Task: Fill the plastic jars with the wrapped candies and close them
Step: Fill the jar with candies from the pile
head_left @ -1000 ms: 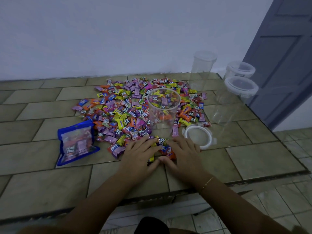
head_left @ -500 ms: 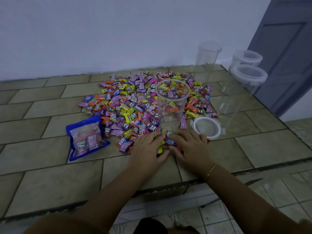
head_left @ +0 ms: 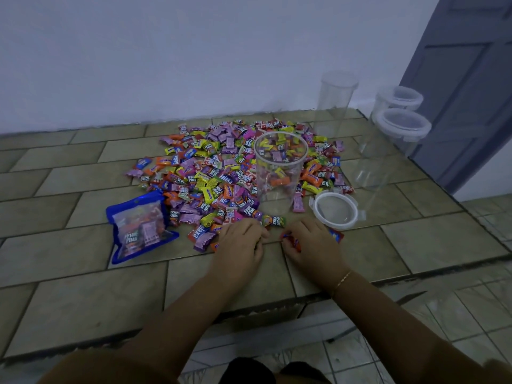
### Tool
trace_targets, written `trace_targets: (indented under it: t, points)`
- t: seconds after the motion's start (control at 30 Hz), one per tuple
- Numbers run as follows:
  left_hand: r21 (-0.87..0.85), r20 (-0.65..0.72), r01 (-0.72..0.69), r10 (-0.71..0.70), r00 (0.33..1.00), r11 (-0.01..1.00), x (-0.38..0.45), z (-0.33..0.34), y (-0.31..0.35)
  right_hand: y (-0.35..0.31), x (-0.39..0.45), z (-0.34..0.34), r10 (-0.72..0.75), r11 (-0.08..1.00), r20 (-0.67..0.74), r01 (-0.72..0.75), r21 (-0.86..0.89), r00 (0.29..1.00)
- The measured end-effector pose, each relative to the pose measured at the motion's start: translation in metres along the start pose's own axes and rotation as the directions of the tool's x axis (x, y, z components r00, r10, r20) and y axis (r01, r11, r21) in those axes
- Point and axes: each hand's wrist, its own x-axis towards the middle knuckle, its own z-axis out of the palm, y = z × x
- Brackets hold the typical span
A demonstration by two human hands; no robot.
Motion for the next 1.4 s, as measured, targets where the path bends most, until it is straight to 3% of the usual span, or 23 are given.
trace_targets:
  t: [0.27, 0.37, 0.5, 0.57, 0.63, 0.7, 0.77, 0.83, 0.87, 0.97, 1.07, 1.23, 1.4]
  points:
    - [-0.119, -0.028, 0.039, -0.043, 0.999, 0.992, 0.003, -0.007, -0.003, 0.002, 0.0, -0.003, 0.047, 0.996, -0.101, -0.04, 0.074, 0.994]
    - [-0.136, 0.012, 0.105, -0.105, 0.994, 0.985, 0.0, -0.009, -0.001, 0.006, 0.004, -0.006, 0.101, 0.982, -0.029, -0.095, 0.166, 0.994]
    - [-0.196, -0.104, 0.169, -0.192, 0.976, 0.966, 0.002, -0.013, -0.001, 0.009, 0.02, -0.022, 0.339, 0.858, 0.144, -0.368, 0.358, 0.93]
    - [-0.278, -0.185, 0.26, -0.317, 0.93, 0.925, 0.005, -0.018, 0.004, 0.01, 0.034, -0.035, 0.495, 0.616, 0.234, -0.528, 0.584, 0.837]
    - [-0.379, -0.198, 0.369, -0.464, 0.864, 0.849, 0.01, -0.027, 0.012, 0.011, 0.048, -0.051, 0.592, 0.178, 0.406, -0.604, 0.777, 0.696]
    - [-0.528, -0.182, 0.436, -0.599, 0.78, 0.729, 0.017, -0.035, 0.017, 0.012, 0.06, -0.064, 0.566, -0.208, 0.581, -0.581, 0.787, 0.585]
    - [-0.781, -0.089, 0.424, -0.754, 0.651, 0.458, 0.029, -0.046, 0.017, 0.016, 0.07, -0.071, 0.511, -0.48, 0.692, -0.498, 0.722, 0.51]
    - [-0.964, 0.076, 0.254, -0.84, 0.538, 0.075, 0.044, -0.061, 0.017, 0.018, 0.078, -0.075, 0.446, -0.639, 0.756, -0.421, 0.643, 0.479]
    - [-0.986, 0.138, 0.152, -0.849, 0.51, -0.068, 0.053, -0.068, 0.016, 0.019, 0.082, -0.076, 0.411, -0.685, 0.777, -0.401, 0.608, 0.476]
    - [-0.948, 0.229, -0.086, -0.843, 0.487, -0.307, 0.077, -0.087, 0.016, 0.02, 0.09, -0.076, 0.354, -0.72, 0.803, -0.409, 0.561, 0.479]
    - [-0.907, 0.267, -0.168, -0.836, 0.479, -0.386, 0.102, -0.1, 0.022, 0.026, 0.102, -0.077, 0.354, -0.706, 0.792, -0.414, 0.575, 0.497]
    - [-0.967, 0.127, -0.102, -0.792, 0.597, -0.232, 0.148, -0.111, 0.047, 0.027, 0.13, -0.082, 0.447, -0.548, 0.662, -0.401, 0.734, 0.601]
    - [-0.997, 0.009, 0.058, -0.716, 0.698, 0.044, 0.168, -0.101, 0.069, 0.012, 0.163, -0.1, 0.525, -0.351, 0.404, -0.241, 0.905, 0.749]
